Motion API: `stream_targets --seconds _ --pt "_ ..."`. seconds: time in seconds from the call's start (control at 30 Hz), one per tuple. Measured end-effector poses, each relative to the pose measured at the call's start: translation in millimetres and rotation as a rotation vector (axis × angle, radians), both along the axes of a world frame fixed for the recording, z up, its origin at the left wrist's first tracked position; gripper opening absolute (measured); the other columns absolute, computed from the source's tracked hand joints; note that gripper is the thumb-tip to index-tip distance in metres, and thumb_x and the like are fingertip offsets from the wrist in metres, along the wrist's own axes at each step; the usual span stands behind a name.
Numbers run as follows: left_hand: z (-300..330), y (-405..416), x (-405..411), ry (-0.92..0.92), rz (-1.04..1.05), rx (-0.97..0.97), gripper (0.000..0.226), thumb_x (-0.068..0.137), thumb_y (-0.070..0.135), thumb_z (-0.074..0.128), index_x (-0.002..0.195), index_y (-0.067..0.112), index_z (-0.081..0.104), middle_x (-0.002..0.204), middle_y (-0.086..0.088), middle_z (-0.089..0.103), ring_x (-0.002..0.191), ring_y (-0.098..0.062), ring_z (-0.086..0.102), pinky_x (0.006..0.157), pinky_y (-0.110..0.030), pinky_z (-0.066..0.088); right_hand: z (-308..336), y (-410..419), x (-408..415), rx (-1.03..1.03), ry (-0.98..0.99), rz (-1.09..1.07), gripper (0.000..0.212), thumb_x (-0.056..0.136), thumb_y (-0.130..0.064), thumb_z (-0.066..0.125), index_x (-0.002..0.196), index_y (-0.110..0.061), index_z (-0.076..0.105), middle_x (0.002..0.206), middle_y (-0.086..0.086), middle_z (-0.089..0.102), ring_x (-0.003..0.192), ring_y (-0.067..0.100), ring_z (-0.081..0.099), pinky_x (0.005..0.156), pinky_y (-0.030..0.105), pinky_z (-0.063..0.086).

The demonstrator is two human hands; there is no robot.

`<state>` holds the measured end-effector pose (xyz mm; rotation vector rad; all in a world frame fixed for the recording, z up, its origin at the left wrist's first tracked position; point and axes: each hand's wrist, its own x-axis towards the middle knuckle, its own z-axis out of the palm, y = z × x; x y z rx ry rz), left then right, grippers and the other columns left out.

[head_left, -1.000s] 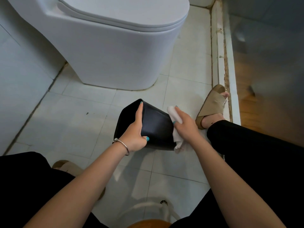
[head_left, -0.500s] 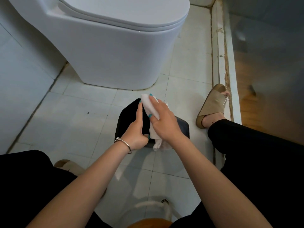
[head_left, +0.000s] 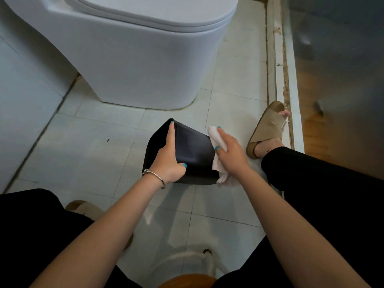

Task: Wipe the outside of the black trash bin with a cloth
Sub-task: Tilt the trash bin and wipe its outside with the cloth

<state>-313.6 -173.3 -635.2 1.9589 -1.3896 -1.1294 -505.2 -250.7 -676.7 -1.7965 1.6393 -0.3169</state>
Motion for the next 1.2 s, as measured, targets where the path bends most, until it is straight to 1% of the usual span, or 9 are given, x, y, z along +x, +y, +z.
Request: stream_targets --seconds 0.3,0.43,0.57,0.7,0.83,0.93,1.0,1.1,1.2 --pt "5.4 -6.0 -6.3 0.075 -0.055 -0.004 0.111 0.082 0.002 0.065 0.147 0.039 -0.016 0.122 -0.002 0.05 0.073 -0.016 0.057 0.06 -0.022 0.044 -17.9 -3.3 -19.9 0.066 -0.056 -0.228 0.064 0.092 -0.014 0.051 0.149 -0.035 0.031 0.149 0.001 0.043 0.132 0.025 0.043 0.1 0.029 0.034" --pt "5.9 -6.1 -4.5 0.095 -0.059 0.017 0.111 0.082 0.002 0.064 0.147 0.041 -0.017 0.114 -0.008 0.056 0.074 -0.022 0.059 0.065 -0.029 0.049 -21.8 -7.6 -24.7 0.122 -0.062 -0.322 0.061 0.093 -0.015 0.05 0.149 -0.035 0.033 0.148 0.004 0.043 0.131 0.027 0.044 0.1 0.029 0.034" --pt "5.9 -6.7 -1.5 0.096 -0.065 0.015 0.112 0.082 0.0 0.064 0.147 0.041 -0.017 0.116 -0.008 0.056 0.072 -0.022 0.059 0.063 -0.028 0.048 -24.3 -10.6 -36.2 0.223 -0.055 -0.383 0.06 0.094 -0.016 0.05 0.149 -0.034 0.032 0.15 0.006 0.041 0.134 0.029 0.04 0.105 0.031 0.033" --pt "4.7 -7.0 0.9 0.084 -0.086 0.019 0.113 0.082 0.0 0.063 0.144 0.046 -0.02 0.119 -0.01 0.053 0.082 -0.036 0.061 0.072 -0.041 0.053 -20.2 -20.9 -46.5 0.279 -0.011 -0.288 0.062 0.089 -0.013 0.054 0.146 -0.032 0.04 0.149 0.001 0.043 0.135 0.024 0.04 0.106 0.027 0.031" --pt "2.5 -7.1 4.3 0.071 -0.095 0.025 0.115 0.082 0.0 0.063 0.142 0.05 -0.021 0.11 -0.001 0.044 0.087 -0.037 0.063 0.077 -0.046 0.054 -9.7 -34.9 -44.5 0.318 0.04 -0.144 0.059 0.087 -0.011 0.056 0.142 -0.031 0.046 0.145 0.0 0.048 0.134 0.024 0.042 0.109 0.032 0.033" --pt "1.2 -9.8 2.0 0.054 -0.114 0.027 0.115 0.081 0.001 0.063 0.142 0.05 -0.021 0.108 -0.003 0.045 0.07 -0.033 0.059 0.068 -0.042 0.054 1.0 -39.8 -29.1 0.298 0.047 -0.07 0.059 0.087 -0.013 0.056 0.141 -0.035 0.046 0.144 -0.001 0.05 0.132 0.026 0.044 0.11 0.039 0.034" --pt "-0.8 -10.5 -0.3 0.044 -0.114 0.025 0.115 0.081 0.002 0.063 0.141 0.05 -0.023 0.107 -0.008 0.05 0.059 -0.024 0.052 0.06 -0.036 0.051 11.8 -41.7 -11.1 0.271 0.005 -0.023 0.061 0.086 -0.013 0.055 0.141 -0.037 0.046 0.143 -0.002 0.05 0.131 0.025 0.044 0.109 0.039 0.035" --pt "-5.6 -6.6 1.3 0.068 -0.073 0.019 0.115 0.081 0.002 0.063 0.142 0.048 -0.023 0.108 -0.006 0.054 0.074 -0.027 0.062 0.071 -0.038 0.055 30.5 -39.7 23.3 0.217 -0.025 0.076 0.063 0.085 -0.014 0.054 0.142 -0.038 0.043 0.145 -0.003 0.048 0.133 0.023 0.043 0.109 0.036 0.035" --pt "-11.5 -1.8 7.0 0.13 -0.015 0.02 0.116 0.078 0.0 0.063 0.145 0.041 -0.022 0.111 -0.005 0.056 0.087 -0.028 0.063 0.083 -0.044 0.054 48.0 -28.9 61.4 0.147 -0.068 0.182 0.065 0.086 -0.011 0.051 0.145 -0.037 0.04 0.147 -0.003 0.047 0.133 0.022 0.043 0.108 0.035 0.036"
